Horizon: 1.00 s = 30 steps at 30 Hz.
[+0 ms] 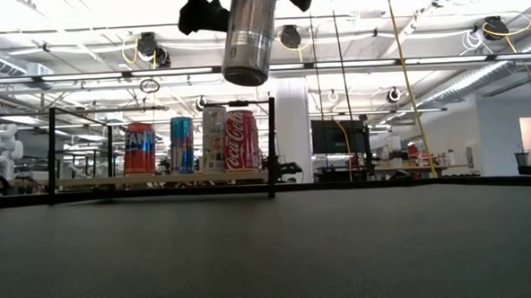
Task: Place canned beverage on shelf
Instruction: Put the white yellow soda can on the shelf aligned with the other white yellow soda can
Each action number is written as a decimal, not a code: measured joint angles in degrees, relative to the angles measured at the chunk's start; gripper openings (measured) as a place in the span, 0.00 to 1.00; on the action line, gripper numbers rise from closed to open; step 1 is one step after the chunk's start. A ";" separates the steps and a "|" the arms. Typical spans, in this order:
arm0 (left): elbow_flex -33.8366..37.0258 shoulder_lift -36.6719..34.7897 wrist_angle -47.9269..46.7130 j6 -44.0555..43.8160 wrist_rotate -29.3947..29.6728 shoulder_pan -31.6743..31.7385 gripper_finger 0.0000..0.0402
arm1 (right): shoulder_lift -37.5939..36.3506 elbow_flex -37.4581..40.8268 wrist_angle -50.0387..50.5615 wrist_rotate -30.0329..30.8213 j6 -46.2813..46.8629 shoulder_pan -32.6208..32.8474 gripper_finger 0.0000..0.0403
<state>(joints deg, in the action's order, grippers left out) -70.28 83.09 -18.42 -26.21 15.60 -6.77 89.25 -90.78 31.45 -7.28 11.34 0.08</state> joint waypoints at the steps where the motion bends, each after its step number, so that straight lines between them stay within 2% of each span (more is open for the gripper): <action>1: 0.00 0.00 0.10 -0.13 0.37 -0.01 0.92 | 0.00 0.00 0.00 -0.21 0.37 -0.01 0.59; 7: 0.00 0.00 0.11 0.01 0.86 -0.08 0.69 | 0.00 0.00 0.36 -0.05 2.26 0.00 0.61; 12: 0.00 -0.15 0.38 2.27 5.62 -0.14 0.55 | 0.00 -0.05 0.94 3.19 7.17 -0.41 0.72; 16: 0.07 -0.98 0.93 5.30 11.78 0.67 0.55 | -1.14 -0.11 2.23 7.18 8.58 -0.87 0.82; 20: 0.07 -3.50 -3.45 6.82 14.68 3.03 0.56 | -3.98 -0.11 2.85 11.03 8.94 -0.70 0.85; 27: 0.02 -7.73 -6.30 10.01 13.78 9.45 0.57 | -8.80 -0.09 6.61 19.85 6.75 -1.42 0.85; 30: 1.81 -10.00 -7.24 10.68 12.43 12.94 0.57 | -10.30 -0.07 8.43 20.95 6.09 -1.42 0.85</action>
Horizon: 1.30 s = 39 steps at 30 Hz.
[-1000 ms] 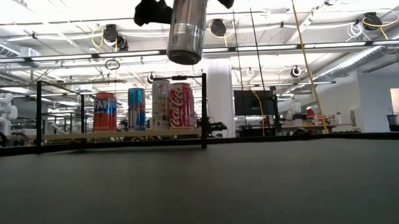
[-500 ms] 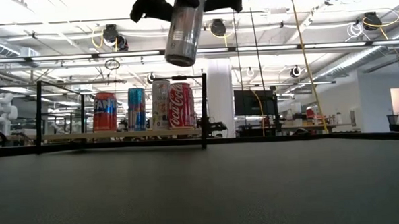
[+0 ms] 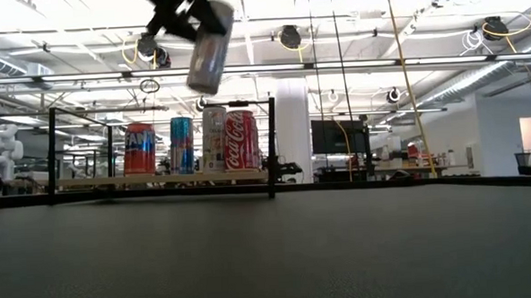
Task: Place canned beverage on shelf
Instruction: Put the white yellow soda can on the shelf aligned with the other white yellow soda can
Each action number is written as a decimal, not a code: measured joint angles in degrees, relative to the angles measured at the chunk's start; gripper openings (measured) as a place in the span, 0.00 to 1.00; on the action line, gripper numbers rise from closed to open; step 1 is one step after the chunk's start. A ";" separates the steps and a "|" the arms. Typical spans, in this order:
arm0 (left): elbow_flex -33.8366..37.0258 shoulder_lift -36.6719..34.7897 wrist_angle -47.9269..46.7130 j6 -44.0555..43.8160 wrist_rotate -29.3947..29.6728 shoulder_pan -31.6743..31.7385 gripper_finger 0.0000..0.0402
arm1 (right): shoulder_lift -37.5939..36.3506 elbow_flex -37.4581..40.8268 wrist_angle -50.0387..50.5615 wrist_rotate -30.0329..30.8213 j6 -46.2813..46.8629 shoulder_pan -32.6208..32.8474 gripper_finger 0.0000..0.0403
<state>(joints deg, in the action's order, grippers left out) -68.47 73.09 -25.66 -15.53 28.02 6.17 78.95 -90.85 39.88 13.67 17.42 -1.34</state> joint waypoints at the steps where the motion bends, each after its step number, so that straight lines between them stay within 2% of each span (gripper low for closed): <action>1: 1.93 -1.12 0.34 -0.02 -0.38 1.37 0.57 | -0.35 0.00 0.45 -0.14 -0.16 -0.09 0.85; 6: 14.04 -8.37 8.82 -0.48 -7.74 8.65 0.57 | -1.78 0.04 6.27 -0.14 2.34 -0.09 0.86; 9: 20.25 -11.50 16.21 2.60 -12.99 12.38 0.57 | -1.79 0.07 8.29 0.04 2.89 -0.13 0.86; 13: 27.40 -11.63 25.34 7.14 -18.28 16.77 0.57 | -1.56 0.07 8.30 -0.02 3.50 -0.09 0.86; 20: 37.51 -9.57 45.50 7.53 -24.69 23.68 0.57 | -1.50 0.07 8.44 0.07 4.30 -0.13 0.86; 24: 40.64 -8.47 52.56 8.88 -27.76 26.15 0.57 | -1.47 0.07 8.82 0.08 4.45 -0.11 0.86; 27: 41.68 -6.13 53.61 8.85 -29.39 27.49 0.57 | -1.48 0.07 8.88 0.53 4.49 -0.20 0.86; 31: 41.69 -2.29 55.19 9.69 -31.42 28.81 0.57 | -1.48 0.07 8.85 3.06 4.42 -0.49 0.86; 36: 41.73 3.59 62.85 9.87 -33.54 30.34 0.57 | -1.48 0.07 8.85 3.10 4.28 -1.94 0.86; 39: 41.65 5.09 62.67 8.79 -34.17 30.78 0.57 | -1.48 0.07 8.86 3.06 4.39 -2.85 0.86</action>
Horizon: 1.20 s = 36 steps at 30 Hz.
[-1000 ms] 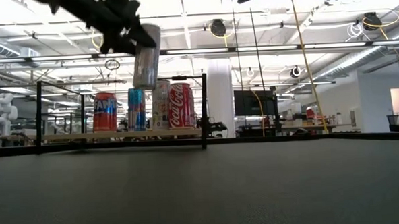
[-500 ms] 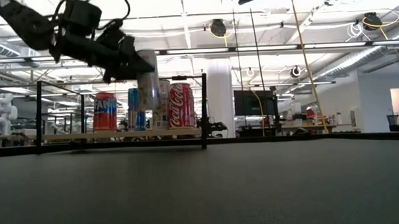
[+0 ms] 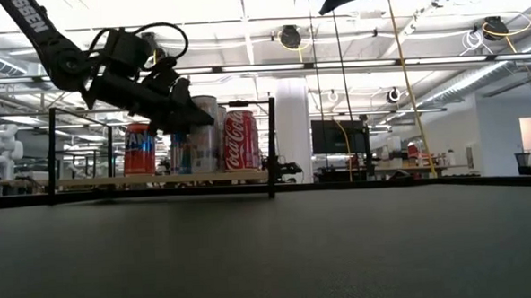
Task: Place canned beverage on shelf
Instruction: Put the white yellow soda can on the shelf aligned with the other white yellow soda can
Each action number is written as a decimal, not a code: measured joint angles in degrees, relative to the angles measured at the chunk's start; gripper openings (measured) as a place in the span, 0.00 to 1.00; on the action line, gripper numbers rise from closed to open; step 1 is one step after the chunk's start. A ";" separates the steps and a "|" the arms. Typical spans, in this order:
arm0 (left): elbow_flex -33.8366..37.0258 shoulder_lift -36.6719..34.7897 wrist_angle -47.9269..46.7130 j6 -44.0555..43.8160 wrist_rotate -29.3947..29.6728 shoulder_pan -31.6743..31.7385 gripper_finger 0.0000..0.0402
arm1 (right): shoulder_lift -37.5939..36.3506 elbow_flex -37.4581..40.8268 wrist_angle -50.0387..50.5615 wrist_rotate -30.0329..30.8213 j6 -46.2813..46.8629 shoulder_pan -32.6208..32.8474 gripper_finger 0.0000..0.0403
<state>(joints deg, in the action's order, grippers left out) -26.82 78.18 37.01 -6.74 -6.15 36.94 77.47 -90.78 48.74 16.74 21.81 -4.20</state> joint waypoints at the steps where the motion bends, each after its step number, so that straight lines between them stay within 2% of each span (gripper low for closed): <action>1: 0.03 0.24 -0.09 -0.26 -0.07 0.09 0.57 | 0.00 0.00 -0.01 0.01 -0.01 -0.29 0.86; 9: 0.03 0.21 -0.29 0.18 0.71 0.20 0.59 | 0.00 0.00 -0.14 -0.04 -0.16 -1.66 0.86; 16: 0.03 0.21 -0.28 1.37 4.18 0.22 0.70 | 0.00 0.00 -0.71 -0.05 -0.16 -2.97 0.86; 22: -0.01 0.18 -0.18 0.68 2.11 0.27 0.80 | 0.00 0.00 -0.90 -0.05 -0.03 -3.29 0.86; 31: -0.05 0.03 -1.38 -3.28 1.24 0.20 0.81 | 0.00 0.00 -0.90 -0.05 -0.02 -3.33 0.86; 36: -0.05 -0.40 -1.48 -0.55 1.25 0.20 0.81 | 0.00 0.00 -0.87 -0.46 0.51 -3.33 0.86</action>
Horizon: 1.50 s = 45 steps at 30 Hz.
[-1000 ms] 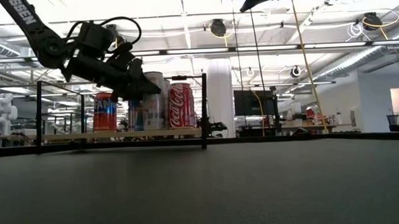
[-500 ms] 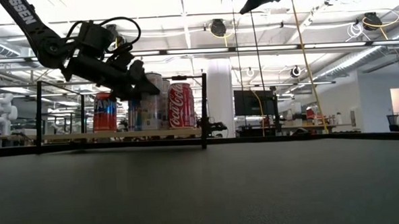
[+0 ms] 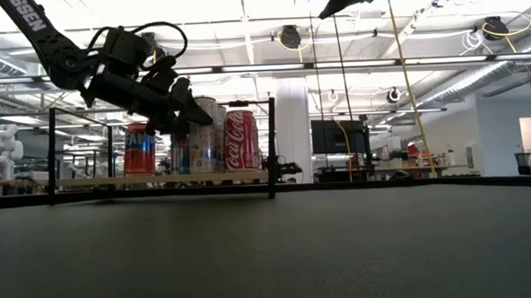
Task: Place canned beverage on shelf
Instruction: Put the white yellow soda can on the shelf aligned with the other white yellow soda can, then put the blue soda can on the shelf aligned with the other blue soda can
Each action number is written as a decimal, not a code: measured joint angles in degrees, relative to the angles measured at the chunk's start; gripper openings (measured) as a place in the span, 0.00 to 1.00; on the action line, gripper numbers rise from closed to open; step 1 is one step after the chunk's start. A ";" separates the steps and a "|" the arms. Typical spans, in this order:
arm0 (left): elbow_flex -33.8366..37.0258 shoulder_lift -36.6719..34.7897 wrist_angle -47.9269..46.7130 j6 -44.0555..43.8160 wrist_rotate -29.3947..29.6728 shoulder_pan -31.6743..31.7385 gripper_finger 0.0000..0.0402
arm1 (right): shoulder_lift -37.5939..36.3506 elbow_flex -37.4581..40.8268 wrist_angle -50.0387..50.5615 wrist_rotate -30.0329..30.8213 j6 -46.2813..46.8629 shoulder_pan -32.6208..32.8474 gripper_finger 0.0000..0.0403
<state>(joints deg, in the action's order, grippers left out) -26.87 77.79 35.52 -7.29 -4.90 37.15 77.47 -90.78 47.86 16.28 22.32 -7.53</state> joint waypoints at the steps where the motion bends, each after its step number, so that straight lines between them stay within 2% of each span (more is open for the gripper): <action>1: 0.00 -0.23 0.11 0.13 0.00 0.00 0.81 | 0.00 0.00 0.04 -0.01 0.18 0.01 0.86; 7: 0.00 -3.65 -0.33 0.18 -0.59 -0.04 0.81 | 0.00 0.02 0.91 -0.05 0.93 0.02 0.86; 11: 0.00 -7.14 -4.21 0.79 -0.69 -0.04 0.81 | 0.00 0.02 0.88 -0.07 0.91 0.05 0.86; 19: -0.08 -19.39 -20.71 3.35 -0.90 -0.50 0.81 | 0.00 0.02 0.46 -1.60 0.56 1.76 0.86; 24: -6.06 -26.77 -35.76 3.97 2.03 -3.98 0.81 | 0.00 0.02 0.32 -1.58 -0.83 2.78 0.86; 28: -14.46 -27.72 -49.73 6.09 3.96 -10.04 0.81 | 0.00 0.02 -3.38 -1.93 -5.24 3.28 0.86; 31: -21.16 -27.48 -59.52 6.15 8.77 -15.95 0.81 | 0.00 0.02 -6.76 -5.33 -6.29 3.25 0.86; 36: -28.66 -26.91 -68.94 -0.29 16.64 -26.69 0.81 | 0.00 0.02 -8.73 -7.58 -6.47 3.64 0.86; 40: -29.73 -25.56 -72.30 -8.31 18.68 -36.02 0.81 | 0.70 0.04 -10.46 -9.01 -7.07 5.40 0.86; 45: -29.70 -20.44 -77.21 -19.48 18.84 -48.91 0.81 | 1.82 0.09 -13.08 -8.98 -7.99 8.52 0.86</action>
<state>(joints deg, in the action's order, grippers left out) -56.58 57.35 -41.68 -26.77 13.93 -11.77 79.29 -90.70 34.78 7.30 14.32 0.99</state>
